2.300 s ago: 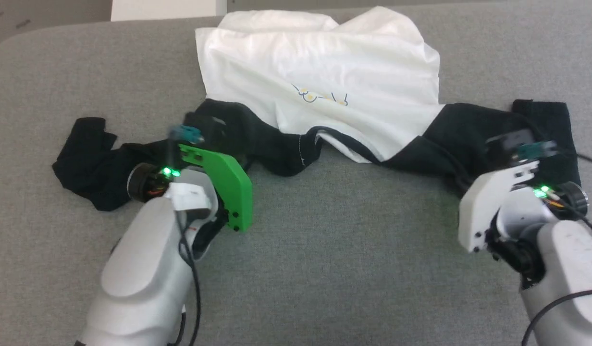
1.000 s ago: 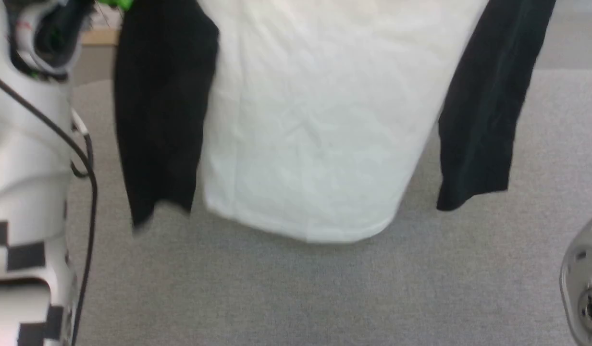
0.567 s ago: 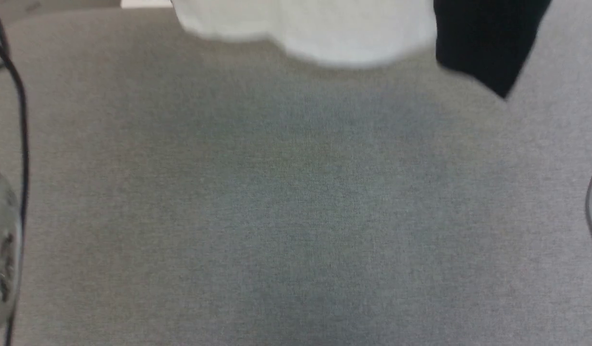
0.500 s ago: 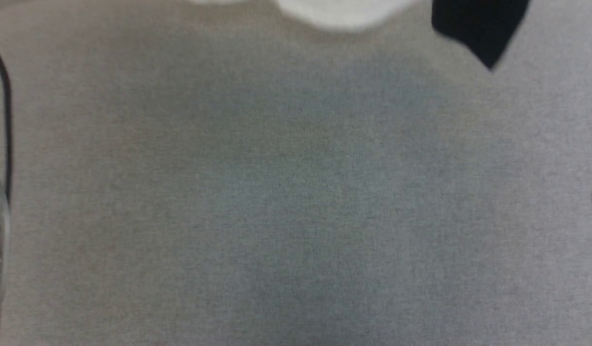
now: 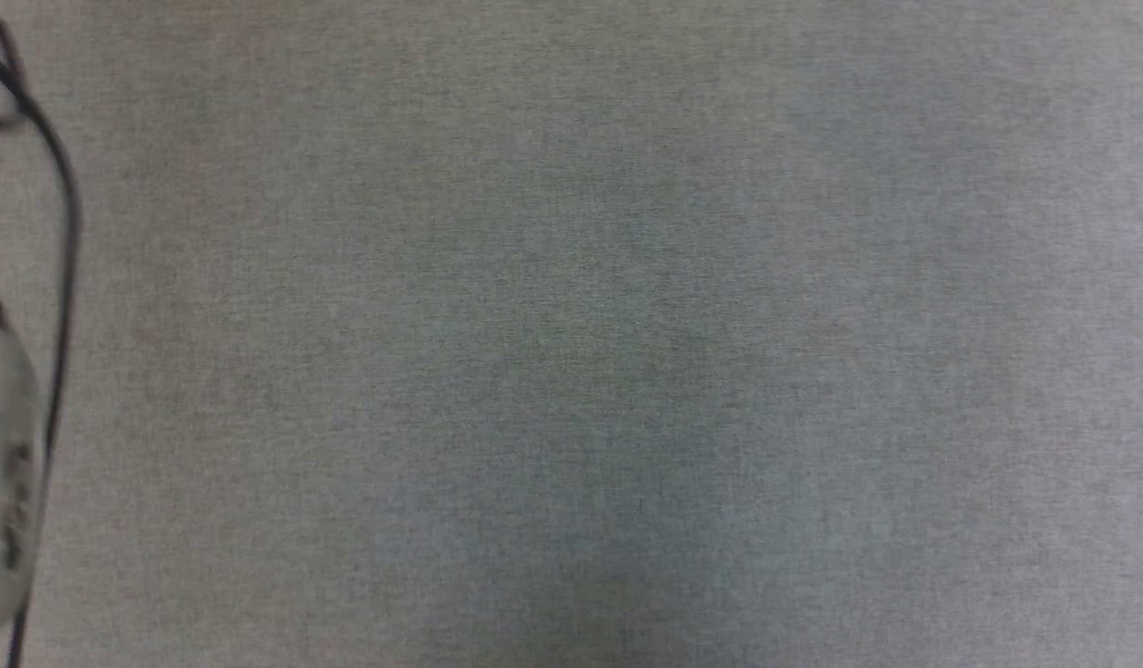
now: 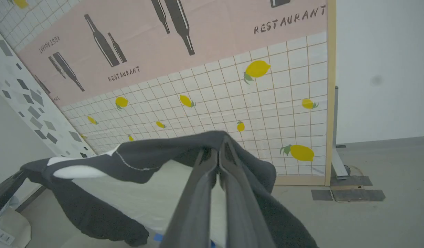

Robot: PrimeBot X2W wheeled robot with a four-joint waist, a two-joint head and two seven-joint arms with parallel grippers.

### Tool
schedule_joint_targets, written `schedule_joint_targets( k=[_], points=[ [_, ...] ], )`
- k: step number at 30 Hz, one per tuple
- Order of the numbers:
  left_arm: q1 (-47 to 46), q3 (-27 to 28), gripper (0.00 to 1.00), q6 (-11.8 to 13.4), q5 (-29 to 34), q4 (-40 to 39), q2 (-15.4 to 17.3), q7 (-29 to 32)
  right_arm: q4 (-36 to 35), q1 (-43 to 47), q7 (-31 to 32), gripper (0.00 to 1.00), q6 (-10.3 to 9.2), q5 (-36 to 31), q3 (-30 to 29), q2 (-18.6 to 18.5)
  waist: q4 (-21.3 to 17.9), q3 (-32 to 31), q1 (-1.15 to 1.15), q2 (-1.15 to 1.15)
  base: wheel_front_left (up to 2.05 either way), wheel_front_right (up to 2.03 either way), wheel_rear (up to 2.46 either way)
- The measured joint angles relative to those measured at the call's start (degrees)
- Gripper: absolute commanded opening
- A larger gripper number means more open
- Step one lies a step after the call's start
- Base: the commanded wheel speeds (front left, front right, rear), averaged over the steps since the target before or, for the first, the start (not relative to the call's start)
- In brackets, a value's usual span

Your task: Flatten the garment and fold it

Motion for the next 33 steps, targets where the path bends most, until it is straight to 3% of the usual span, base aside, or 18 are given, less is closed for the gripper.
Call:
schedule_joint_targets(
  k=[4,10,16,25,33],
  points=[
    [5.2,-0.9,0.00,-1.4,-0.7,0.8,-0.6,-3.9,-2.4,7.3,-0.4,0.00,0.00,4.4,4.0,-2.4,0.7,-0.5,-0.01,0.00,0.00,0.00,0.00],
    [17.3,-1.1,0.00,-1.9,-2.4,-1.9,-0.6,-8.6,-11.7,23.5,-1.4,0.00,0.00,12.1,9.4,-6.5,1.6,-4.3,-0.02,0.00,0.00,0.00,0.00],
    [38.0,1.3,0.00,0.8,-7.2,-10.5,-1.8,-9.5,-21.6,45.4,-1.3,0.00,0.02,18.6,10.3,-7.6,2.7,-10.5,-0.03,0.00,0.00,0.00,0.00],
    [71.4,-0.4,0.00,7.0,-11.1,-25.2,-4.8,-2.4,-29.5,73.3,0.9,0.00,0.02,12.8,10.4,-9.5,4.0,-20.3,-0.03,0.00,0.00,0.00,0.00],
    [86.8,-3.2,0.00,10.5,-12.9,-30.9,-4.0,7.2,-33.8,88.0,8.2,0.00,0.03,9.2,9.2,-9.7,4.5,-27.5,-0.03,0.00,0.00,0.00,0.00]
  ],
)
